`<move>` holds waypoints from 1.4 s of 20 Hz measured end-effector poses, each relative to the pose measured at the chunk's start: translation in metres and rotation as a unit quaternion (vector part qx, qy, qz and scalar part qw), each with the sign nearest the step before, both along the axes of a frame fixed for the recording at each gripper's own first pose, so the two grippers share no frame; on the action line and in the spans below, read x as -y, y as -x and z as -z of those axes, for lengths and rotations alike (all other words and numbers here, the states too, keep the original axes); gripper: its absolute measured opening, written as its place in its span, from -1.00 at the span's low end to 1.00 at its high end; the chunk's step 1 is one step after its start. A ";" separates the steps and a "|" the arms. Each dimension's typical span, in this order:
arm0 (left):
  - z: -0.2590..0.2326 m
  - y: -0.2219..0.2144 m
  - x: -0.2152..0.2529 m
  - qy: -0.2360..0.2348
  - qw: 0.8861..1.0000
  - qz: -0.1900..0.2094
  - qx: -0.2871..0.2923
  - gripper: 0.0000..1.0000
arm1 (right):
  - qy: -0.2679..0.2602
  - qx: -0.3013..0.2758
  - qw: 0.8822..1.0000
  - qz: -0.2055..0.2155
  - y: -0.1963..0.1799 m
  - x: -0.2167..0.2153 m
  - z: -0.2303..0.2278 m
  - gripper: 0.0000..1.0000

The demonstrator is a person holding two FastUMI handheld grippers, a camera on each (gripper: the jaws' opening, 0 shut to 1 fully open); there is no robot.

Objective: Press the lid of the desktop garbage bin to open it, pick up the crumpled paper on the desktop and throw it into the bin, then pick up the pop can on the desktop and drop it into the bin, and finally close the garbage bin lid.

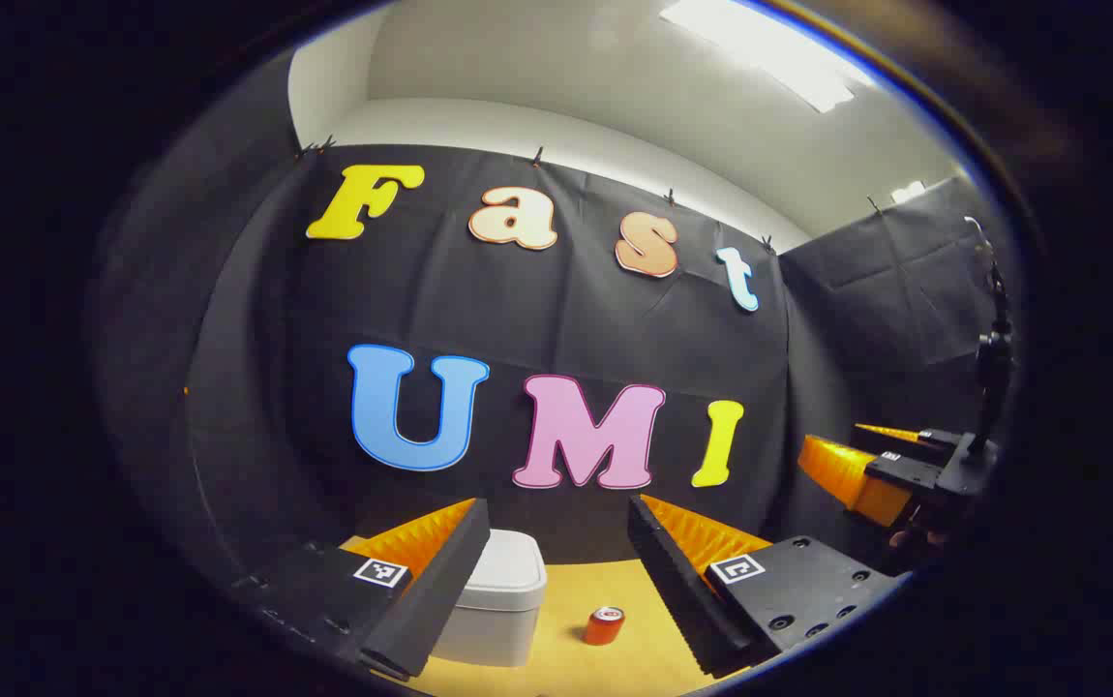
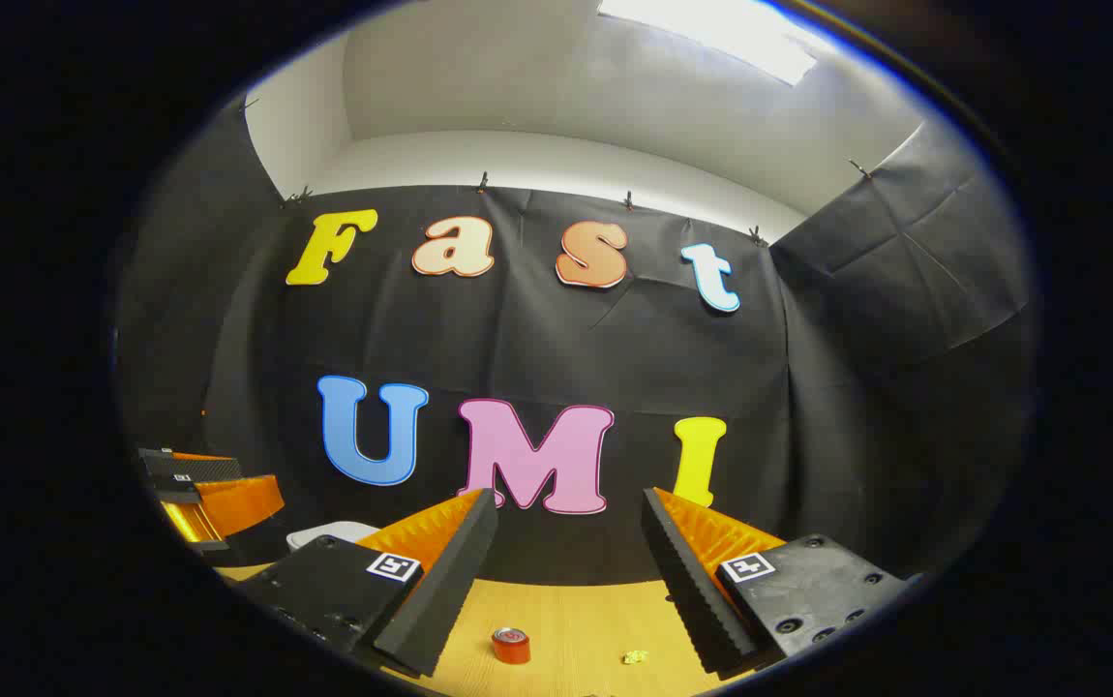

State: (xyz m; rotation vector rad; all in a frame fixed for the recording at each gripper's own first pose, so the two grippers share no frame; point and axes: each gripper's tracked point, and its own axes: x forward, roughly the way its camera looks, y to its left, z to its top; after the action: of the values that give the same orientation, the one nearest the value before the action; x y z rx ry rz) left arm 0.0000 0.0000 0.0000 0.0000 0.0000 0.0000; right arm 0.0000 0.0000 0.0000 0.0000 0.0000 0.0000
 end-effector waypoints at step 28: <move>0.043 -0.065 -0.021 -0.050 0.997 -0.006 -0.059 0.83 | -0.004 -0.035 0.999 0.013 -0.027 0.019 0.038 0.92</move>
State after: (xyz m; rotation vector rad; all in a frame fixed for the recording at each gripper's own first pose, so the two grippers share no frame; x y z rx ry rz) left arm 0.0654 0.0207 -0.0434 0.0998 0.1185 0.0114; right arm 0.0270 -0.0195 -0.0381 0.0086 0.0704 -0.0257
